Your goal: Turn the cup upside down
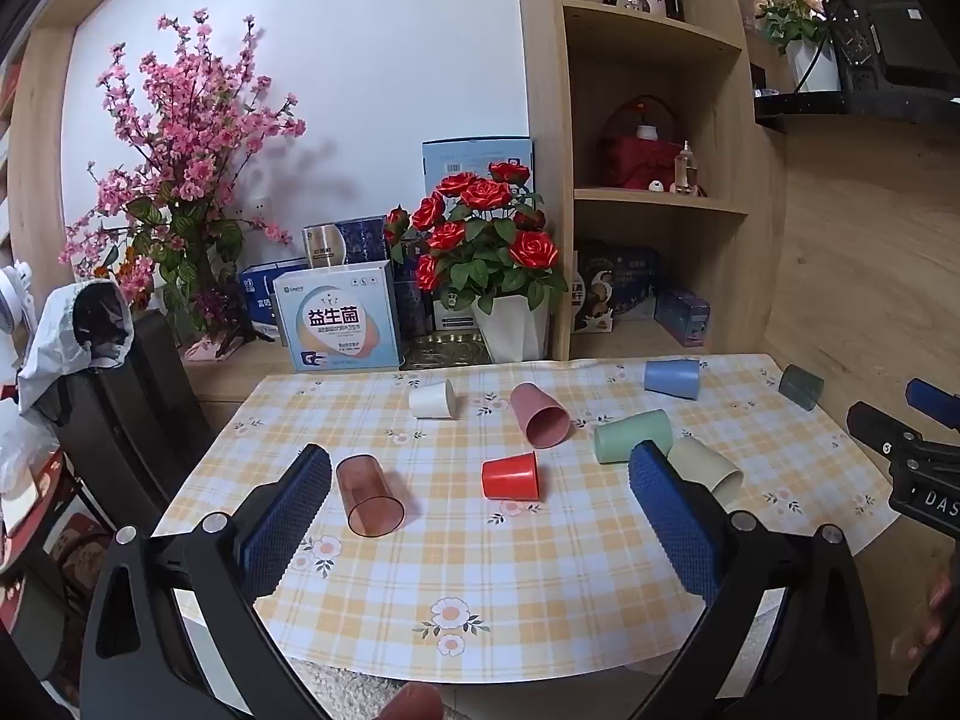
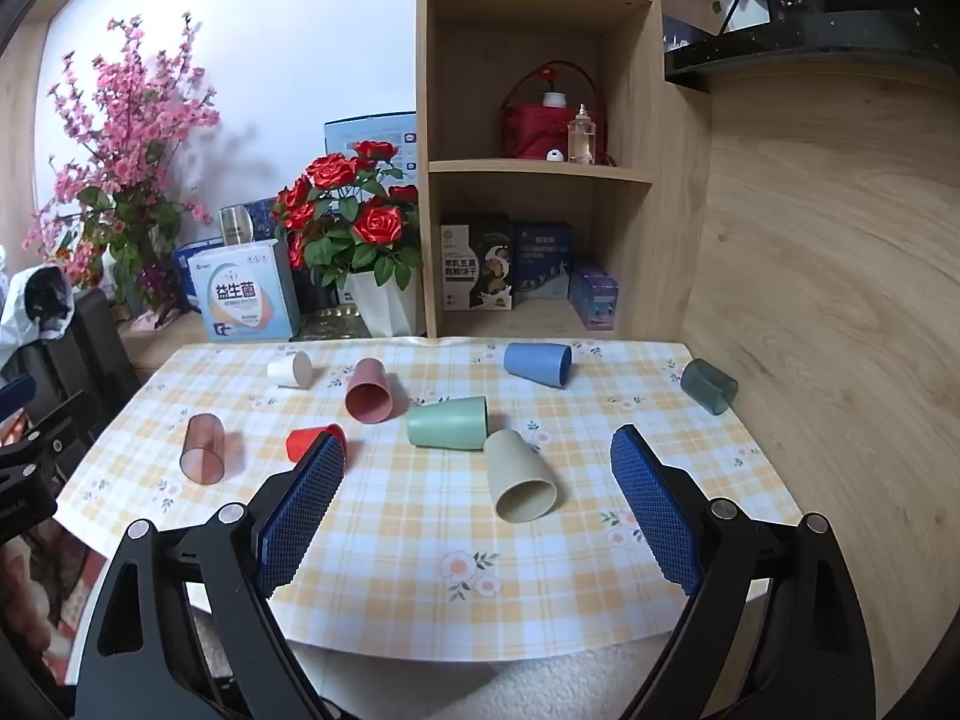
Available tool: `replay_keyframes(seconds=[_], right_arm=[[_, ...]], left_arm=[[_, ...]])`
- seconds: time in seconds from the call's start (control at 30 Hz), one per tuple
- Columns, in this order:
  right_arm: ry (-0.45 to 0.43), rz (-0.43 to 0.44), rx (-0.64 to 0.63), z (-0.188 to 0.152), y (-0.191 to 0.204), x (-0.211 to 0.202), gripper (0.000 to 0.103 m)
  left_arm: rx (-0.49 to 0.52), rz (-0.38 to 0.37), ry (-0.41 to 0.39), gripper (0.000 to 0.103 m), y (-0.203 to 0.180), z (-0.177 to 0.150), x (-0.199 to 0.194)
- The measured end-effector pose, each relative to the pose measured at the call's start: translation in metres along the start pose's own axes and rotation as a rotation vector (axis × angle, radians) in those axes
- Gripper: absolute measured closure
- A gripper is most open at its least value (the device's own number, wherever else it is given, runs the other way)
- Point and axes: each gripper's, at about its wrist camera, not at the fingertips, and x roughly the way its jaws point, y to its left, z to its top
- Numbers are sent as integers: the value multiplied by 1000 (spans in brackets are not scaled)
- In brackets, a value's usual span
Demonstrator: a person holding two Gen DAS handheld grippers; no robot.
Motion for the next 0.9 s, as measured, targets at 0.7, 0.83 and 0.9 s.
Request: replay_keyframes(seconds=[0.7, 0.83, 0.9], right_arm=[[-13, -5, 10, -2, -4, -3, 15], [-17, -7, 12, -1, -4, -4, 15], [-17, -8, 11, -1, -4, -4, 15]], left_arm=[[-4, 2, -14, 6, 1, 0, -1], [-3, 3, -13, 6, 8, 3, -9], [-3, 3, -14, 6, 8, 3, -9]])
